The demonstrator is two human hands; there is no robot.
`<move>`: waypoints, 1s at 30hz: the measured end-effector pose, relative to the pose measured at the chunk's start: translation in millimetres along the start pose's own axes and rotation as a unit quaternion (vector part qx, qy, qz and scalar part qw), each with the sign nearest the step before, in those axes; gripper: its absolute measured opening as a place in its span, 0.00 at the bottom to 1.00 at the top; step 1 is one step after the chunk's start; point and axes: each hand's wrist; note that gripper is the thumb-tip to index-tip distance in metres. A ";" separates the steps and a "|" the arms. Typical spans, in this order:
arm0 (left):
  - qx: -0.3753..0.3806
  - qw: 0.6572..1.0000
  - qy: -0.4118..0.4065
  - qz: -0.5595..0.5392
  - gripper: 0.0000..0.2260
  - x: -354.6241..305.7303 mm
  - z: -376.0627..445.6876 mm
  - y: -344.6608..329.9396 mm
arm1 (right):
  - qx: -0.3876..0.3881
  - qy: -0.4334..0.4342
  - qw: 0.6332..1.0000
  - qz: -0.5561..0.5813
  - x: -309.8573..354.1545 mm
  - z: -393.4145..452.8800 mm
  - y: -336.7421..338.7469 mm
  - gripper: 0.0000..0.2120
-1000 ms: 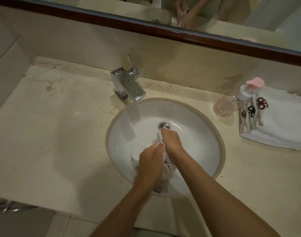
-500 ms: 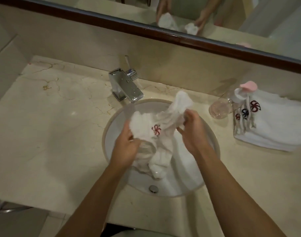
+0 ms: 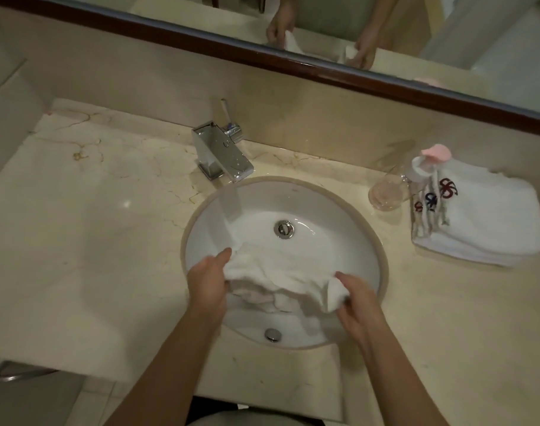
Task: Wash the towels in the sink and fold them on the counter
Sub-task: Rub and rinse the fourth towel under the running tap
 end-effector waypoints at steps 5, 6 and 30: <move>0.059 0.995 0.063 0.045 0.18 -22.5 30.7 10.1 | 0.055 0.125 0.949 -0.284 45.1 -4.6 0.5 0.24; 0.074 0.991 0.100 0.049 0.12 -22.7 36.0 15.0 | 0.056 0.096 0.964 -0.242 48.2 -3.4 1.9 0.24; 0.170 0.700 -0.043 0.692 0.40 -25.6 22.0 -12.1 | 0.240 -0.144 0.957 0.071 67.1 11.7 2.8 0.42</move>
Point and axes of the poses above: each hand's wrist, its own z-axis towards the middle knuckle, its own y-axis out of the back of the hand, x = y × z
